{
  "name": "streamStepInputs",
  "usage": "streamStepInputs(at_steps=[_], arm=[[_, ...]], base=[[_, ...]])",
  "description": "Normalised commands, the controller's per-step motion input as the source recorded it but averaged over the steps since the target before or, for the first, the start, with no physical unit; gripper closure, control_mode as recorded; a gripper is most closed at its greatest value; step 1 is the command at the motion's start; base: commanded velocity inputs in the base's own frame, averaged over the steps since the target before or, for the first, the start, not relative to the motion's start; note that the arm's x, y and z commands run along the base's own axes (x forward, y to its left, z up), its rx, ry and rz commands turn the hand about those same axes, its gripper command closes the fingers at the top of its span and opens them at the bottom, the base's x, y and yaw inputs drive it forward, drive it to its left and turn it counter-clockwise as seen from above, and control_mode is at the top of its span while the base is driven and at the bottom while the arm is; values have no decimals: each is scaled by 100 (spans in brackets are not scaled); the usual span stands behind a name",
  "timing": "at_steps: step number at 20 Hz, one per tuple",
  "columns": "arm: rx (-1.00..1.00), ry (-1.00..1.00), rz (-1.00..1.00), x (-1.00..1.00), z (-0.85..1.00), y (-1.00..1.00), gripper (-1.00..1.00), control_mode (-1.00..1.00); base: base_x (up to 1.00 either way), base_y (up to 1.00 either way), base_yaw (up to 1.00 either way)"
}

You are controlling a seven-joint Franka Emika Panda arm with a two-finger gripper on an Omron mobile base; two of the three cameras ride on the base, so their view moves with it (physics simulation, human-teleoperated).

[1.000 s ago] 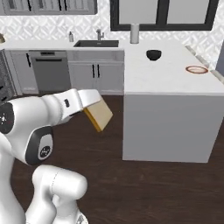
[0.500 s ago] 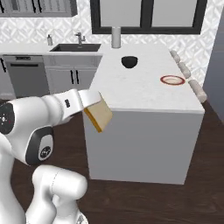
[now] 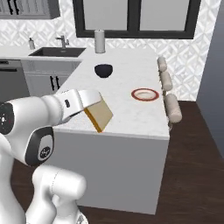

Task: Start the toaster. Once the lever pops up, take the bread to the plate on the dining counter.

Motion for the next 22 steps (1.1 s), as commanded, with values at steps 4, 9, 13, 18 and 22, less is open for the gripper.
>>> streamStepInputs(at_steps=[4, 9, 13, 18, 22], arm=[[0, 0, 0, 0, 0, 0, 100, 100], [0, 0, 0, 0, 0, 0, 100, 100], [0, 0, 0, 0, 0, 0, 100, 100], [0, 0, 0, 0, 0, 0, 100, 100], [0, 0, 0, 0, 0, 0, 100, 100]], base=[[91, -100, 20], [23, -82, 22], [0, -15, 13], [31, -1, 6], [11, -18, 10]])
